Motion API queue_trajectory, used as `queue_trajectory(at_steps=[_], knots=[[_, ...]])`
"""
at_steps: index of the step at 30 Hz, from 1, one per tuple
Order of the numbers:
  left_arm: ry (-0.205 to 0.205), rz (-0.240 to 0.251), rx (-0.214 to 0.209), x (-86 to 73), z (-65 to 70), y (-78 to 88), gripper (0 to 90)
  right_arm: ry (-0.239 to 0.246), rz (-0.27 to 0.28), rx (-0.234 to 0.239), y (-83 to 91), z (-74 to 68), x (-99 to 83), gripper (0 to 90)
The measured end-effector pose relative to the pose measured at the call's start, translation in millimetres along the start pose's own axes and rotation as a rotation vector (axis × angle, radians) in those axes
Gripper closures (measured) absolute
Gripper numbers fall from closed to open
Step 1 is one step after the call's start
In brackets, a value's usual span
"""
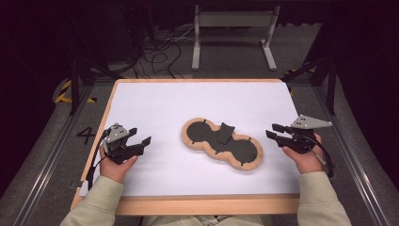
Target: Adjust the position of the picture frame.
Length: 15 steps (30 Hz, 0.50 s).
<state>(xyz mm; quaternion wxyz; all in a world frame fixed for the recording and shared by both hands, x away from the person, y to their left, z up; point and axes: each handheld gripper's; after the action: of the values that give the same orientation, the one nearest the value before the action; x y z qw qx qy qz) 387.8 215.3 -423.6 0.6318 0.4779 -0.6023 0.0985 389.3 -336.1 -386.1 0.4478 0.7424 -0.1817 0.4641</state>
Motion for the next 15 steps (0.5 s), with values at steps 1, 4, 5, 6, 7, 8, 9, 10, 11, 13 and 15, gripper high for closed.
queue_trajectory(at_steps=[1,4,5,6,7,8,9,10,11,13,15], knots=[[0.0,0.002,-0.001,0.3,0.8,0.0,32.8,0.004,-0.001,-0.003,-0.8,-0.1,0.0,59.6],[0.006,0.004,0.002,0.6,1.6,0.0,32.8,0.006,-0.012,-0.006,-2.8,-1.2,-0.1,59.9],[0.01,0.006,0.001,0.6,1.5,-0.1,32.7,0.007,-0.015,-0.009,-3.1,-1.5,0.1,59.9],[0.011,0.007,0.001,0.6,1.4,-0.1,32.7,0.006,-0.015,-0.008,-3.4,-1.7,0.3,59.7],[0.011,0.007,0.002,0.4,1.5,-0.3,32.6,0.004,-0.015,-0.01,-3.5,-1.8,0.5,59.6],[0.01,0.007,0.001,0.2,1.7,-0.3,32.6,0.006,-0.014,-0.011,-3.6,-1.7,0.7,59.6],[0.01,0.008,0.002,0.0,1.8,-0.3,32.6,0.004,-0.014,-0.012,-3.7,-1.5,0.9,59.5],[0.012,0.007,0.0,0.0,1.7,0.1,32.5,0.003,-0.014,-0.013,-3.9,-1.4,1.1,59.6],[0.013,0.008,0.0,0.0,1.7,0.2,32.5,0.001,-0.017,-0.013,-4.3,-1.5,1.4,59.6],[0.014,0.009,0.005,-0.4,2.1,-0.5,32.4,-0.007,-0.017,0.0,-6.2,-0.7,4.3,60.2],[0.012,-0.002,0.01,-0.8,2.8,-1.3,32.5,-0.014,-0.013,0.003,-8.2,-1.2,10.0,61.6]])
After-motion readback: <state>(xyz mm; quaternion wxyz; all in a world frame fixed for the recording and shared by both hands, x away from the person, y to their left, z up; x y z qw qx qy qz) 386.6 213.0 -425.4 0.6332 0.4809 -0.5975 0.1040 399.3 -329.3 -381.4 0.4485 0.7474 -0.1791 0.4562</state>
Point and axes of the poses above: each handheld gripper's, and its own axes: y roughly backward along the jaws, x roughly out of its top, z roughly to its right, and after that the axes turned 14 degrees about -y, right-handed
